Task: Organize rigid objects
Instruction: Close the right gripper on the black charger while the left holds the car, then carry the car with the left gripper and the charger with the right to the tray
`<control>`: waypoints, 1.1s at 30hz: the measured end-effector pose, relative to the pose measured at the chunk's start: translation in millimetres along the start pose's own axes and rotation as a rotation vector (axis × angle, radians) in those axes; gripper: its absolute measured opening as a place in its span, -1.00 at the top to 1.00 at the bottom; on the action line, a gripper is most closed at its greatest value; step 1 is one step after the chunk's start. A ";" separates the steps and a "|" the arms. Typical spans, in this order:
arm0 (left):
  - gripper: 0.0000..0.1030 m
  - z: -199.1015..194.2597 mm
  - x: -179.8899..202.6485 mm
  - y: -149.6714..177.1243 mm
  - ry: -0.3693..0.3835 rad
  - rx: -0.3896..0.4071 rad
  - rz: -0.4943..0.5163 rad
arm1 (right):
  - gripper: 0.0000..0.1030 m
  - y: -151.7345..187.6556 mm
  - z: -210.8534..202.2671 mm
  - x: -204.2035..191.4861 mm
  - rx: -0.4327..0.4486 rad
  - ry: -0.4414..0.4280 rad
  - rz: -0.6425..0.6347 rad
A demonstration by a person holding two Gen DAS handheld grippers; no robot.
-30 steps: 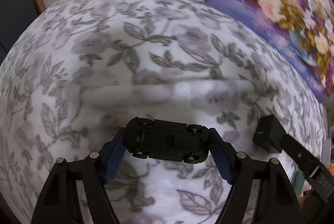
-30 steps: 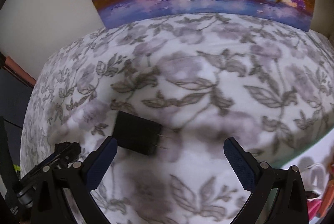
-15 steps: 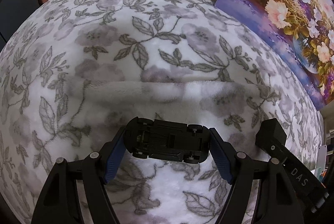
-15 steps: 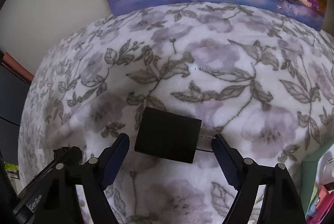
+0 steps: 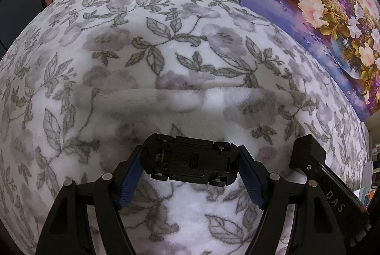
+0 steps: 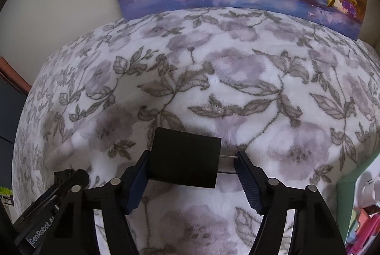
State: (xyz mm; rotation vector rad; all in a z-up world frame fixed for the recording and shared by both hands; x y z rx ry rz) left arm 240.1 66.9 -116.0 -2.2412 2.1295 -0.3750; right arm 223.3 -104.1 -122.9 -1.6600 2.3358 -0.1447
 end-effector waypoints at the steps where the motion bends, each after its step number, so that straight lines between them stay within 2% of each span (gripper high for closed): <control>1: -0.50 -1.3 0.8 1.3 0.005 -0.001 0.002 | -0.42 1.7 -1.5 -0.3 0.000 -0.002 -0.004; 12: -0.50 -37.7 17.7 23.9 -0.029 0.035 0.063 | -0.41 27.5 -37.7 13.2 0.024 -0.048 0.007; 18: -0.50 -68.0 38.4 45.7 -0.022 0.066 0.109 | -0.41 50.5 -75.8 36.2 0.058 -0.071 0.041; 24: -0.50 -95.9 74.2 75.6 -0.021 0.097 0.172 | -0.41 74.5 -110.5 65.3 0.097 -0.070 0.073; 33: -0.50 -114.7 141.7 132.1 0.004 0.118 0.290 | -0.41 106.0 -153.3 135.6 0.140 -0.006 0.165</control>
Point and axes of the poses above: each gripper's, at about its wrist camera, not at the fingertips, and z roughly the way its jaws point, x to its right, y to its underside, the point moved 9 cm from there along z, roughly the way its jaws point, and after that the axes turned 10 degrees about -x, right-handed, at the moved point
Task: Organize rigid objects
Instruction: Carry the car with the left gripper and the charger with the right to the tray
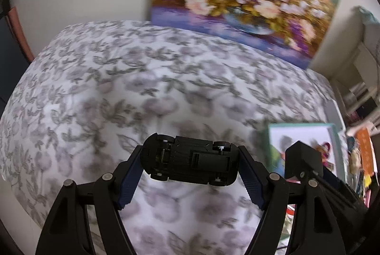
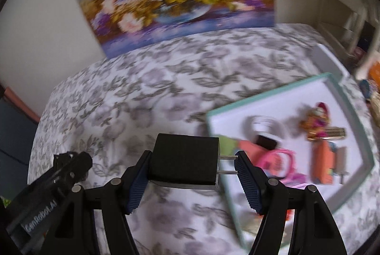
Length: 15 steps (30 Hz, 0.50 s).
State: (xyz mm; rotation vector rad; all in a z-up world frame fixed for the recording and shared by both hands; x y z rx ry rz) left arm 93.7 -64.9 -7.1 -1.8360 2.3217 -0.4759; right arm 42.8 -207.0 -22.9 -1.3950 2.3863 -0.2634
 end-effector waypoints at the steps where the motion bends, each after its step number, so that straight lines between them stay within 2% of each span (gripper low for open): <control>1: -0.50 -0.3 8.3 4.3 0.002 0.000 0.011 | -0.41 0.0 -3.7 7.7 0.005 0.005 0.010; 7: -0.50 3.7 57.3 25.5 -0.005 -0.012 0.103 | -0.41 5.3 -22.4 67.7 0.010 0.035 0.104; 15: -0.50 16.0 120.4 50.0 -0.021 -0.027 0.249 | -0.41 10.3 -25.1 138.8 -0.019 0.098 0.195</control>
Point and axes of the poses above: each gripper's, at about its wrist camera, not at the fingertips, and z roughly the way its jaws point, x to its right, y to its underside, the point moved 9 cm from there along z, roughly the way its jaws point, and after that the axes turned 10 degrees about -x, right-handed, at the moved point
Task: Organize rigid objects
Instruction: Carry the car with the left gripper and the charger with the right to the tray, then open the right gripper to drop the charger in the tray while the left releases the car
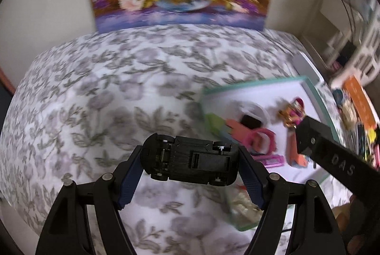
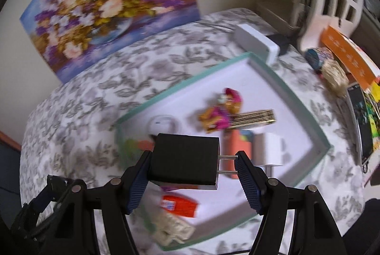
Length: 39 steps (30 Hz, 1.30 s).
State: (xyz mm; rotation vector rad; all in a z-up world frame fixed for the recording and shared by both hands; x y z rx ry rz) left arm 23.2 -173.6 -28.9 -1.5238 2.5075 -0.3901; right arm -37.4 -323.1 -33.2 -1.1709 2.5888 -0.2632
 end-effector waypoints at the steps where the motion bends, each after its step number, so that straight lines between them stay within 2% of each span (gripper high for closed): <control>1: -0.50 3.4 9.6 2.1 0.002 -0.009 0.020 | -0.41 -1.0 1.5 7.4 -0.007 0.004 0.007; 8: -0.51 24.5 63.7 14.9 0.035 -0.065 0.141 | -0.42 1.9 14.7 34.2 -0.057 0.030 0.021; 13: -0.51 33.3 76.8 19.9 0.020 -0.087 0.187 | -0.42 5.6 23.9 43.5 -0.093 0.023 0.047; 24: -0.51 31.8 71.7 18.1 0.074 -0.103 0.145 | -0.43 8.4 30.4 38.8 -0.109 0.013 0.042; 30: -0.51 28.5 63.7 18.8 0.078 -0.104 0.126 | -0.43 7.9 29.3 35.9 -0.101 0.013 0.037; 39: -0.52 34.2 33.5 16.7 0.069 -0.138 0.019 | -0.43 8.2 30.9 30.0 -0.107 0.010 0.018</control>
Point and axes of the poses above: each gripper's, at about its wrist camera, not at the fingertips, and z roughly the way its jaws point, x to its right, y to its underside, the point moved 9 cm from there along z, roughly the way its jaws point, and after that the axes turned 10 degrees about -x, right-handed, at the moved point
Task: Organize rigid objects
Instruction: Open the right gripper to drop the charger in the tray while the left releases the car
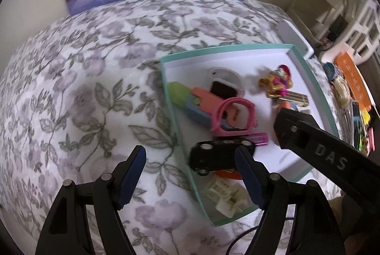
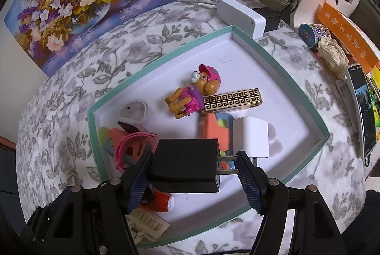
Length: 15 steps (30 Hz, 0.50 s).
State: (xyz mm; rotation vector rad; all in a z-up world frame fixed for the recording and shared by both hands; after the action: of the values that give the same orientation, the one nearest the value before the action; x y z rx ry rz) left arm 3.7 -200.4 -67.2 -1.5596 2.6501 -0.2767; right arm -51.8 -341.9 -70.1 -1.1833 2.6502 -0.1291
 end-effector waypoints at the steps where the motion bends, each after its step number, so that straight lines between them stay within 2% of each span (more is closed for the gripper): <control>1: -0.52 0.8 -4.6 -0.1 0.001 -0.006 -0.018 | -0.43 -0.1 0.2 -0.7 0.000 0.000 -0.004; 10: -0.52 7.5 -49.4 1.0 -0.008 -0.034 -0.174 | -0.43 -0.6 -0.5 -5.3 0.009 0.000 -0.022; 15: -0.55 17.7 -70.0 6.9 -0.043 -0.067 -0.222 | -0.56 1.5 2.1 -10.2 0.001 0.008 -0.045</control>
State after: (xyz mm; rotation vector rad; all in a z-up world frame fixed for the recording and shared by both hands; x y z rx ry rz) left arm 34.4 -138.4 -88.9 -1.8614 2.4797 -0.1630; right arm -45.8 -333.2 -70.6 -1.2451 2.6308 -0.1437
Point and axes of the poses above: each gripper's, at about its wrist camera, not at the fingertips, and z roughly the way its jaws point, x to its right, y to its underside, the point moved 9 cm from there along z, roughly the way its jaws point, and after that the axes turned 10 degrees about -x, right-handed, at the moved point
